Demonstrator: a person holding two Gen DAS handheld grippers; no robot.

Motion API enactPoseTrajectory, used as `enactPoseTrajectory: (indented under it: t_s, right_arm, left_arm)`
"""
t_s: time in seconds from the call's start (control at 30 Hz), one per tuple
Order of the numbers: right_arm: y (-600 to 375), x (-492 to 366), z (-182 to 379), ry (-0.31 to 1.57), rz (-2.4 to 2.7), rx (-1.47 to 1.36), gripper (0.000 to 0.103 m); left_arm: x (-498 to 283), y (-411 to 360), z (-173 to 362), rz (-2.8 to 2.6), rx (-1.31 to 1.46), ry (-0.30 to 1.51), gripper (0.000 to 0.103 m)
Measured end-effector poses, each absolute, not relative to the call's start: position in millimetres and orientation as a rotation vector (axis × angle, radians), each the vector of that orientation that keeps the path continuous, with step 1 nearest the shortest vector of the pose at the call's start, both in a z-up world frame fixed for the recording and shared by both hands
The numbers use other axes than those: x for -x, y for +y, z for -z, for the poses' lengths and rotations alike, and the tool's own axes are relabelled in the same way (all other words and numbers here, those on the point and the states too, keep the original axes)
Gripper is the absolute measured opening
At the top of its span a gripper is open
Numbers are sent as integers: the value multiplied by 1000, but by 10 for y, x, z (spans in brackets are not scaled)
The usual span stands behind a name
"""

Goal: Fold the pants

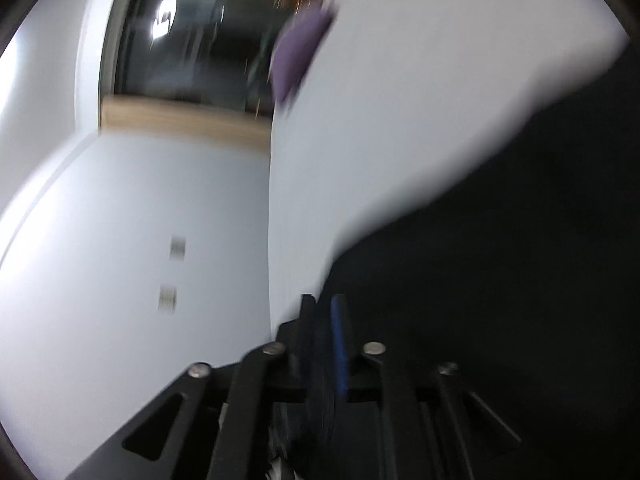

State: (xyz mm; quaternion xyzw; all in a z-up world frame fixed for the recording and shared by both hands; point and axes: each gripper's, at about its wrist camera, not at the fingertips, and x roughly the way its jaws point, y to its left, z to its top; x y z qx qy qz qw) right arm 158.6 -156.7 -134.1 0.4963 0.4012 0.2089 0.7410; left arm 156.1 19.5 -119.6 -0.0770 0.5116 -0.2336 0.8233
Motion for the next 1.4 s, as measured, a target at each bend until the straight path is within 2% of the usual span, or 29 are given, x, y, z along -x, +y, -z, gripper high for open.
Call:
enactPoseTrajectory:
  t_s: [0.07,0.1,0.17,0.37,0.5,0.6,0.63,0.7,0.8,0.87,1.0,1.07,1.23,1.4]
  right_arm:
    - [-1454,-1520,1635,986,-433,-1055,12]
    - [-1528,-1456,1758,994,-409,-1088,0]
    - [-1841,-1383,1876,935,-369,-1200,0]
    - [-3572,-1004,1818,643,-34,-1293,0]
    - [-4540,-978,1667,568,235,-1184,0]
    - [-4837,-1012,1497,555,303,-1190,0]
    - [-4850,-972,1381,558,321,-1148,8]
    - [-4745,-925,1105,535,331,-1043,9]
    - [-4359,-946,936,539,179,-1081,10]
    - [-3997,-971,1000,593,46,-1119,10]
    - [-3007,-1160,1466,795,-185,-1146,10]
    - [-2745,-1322,1668,865,-185,-1133,0]
    - [-2964,-1455,1643,797,-104,-1157,0]
    - [-3561,-1401,1688,708,-12,-1164,0]
  left_arm:
    - [-1626,-31,1175,499,87,1103,9]
    - [-1668,-92,1229,487,55,1128,9]
    - [-1716,-77,1333,471,78,1156,9]
    - [-1693,101,1423,484,182,1161,9]
    - [-1683,85,1465,483,176,1159,9]
    - [-1652,132,1488,482,192,1155,9]
    - [-1655,146,1507,479,196,1154,9]
    - [-1657,187,1480,464,187,1154,9]
    - [-1594,21,1344,451,124,1131,9]
    - [-1610,-71,1251,486,123,1112,9]
    - [-1727,-339,1234,565,117,1113,9]
    - [-1863,-532,1289,605,98,1116,9]
    - [-2124,-517,1483,595,107,1134,9]
    - [-2207,212,1473,567,201,1084,9]
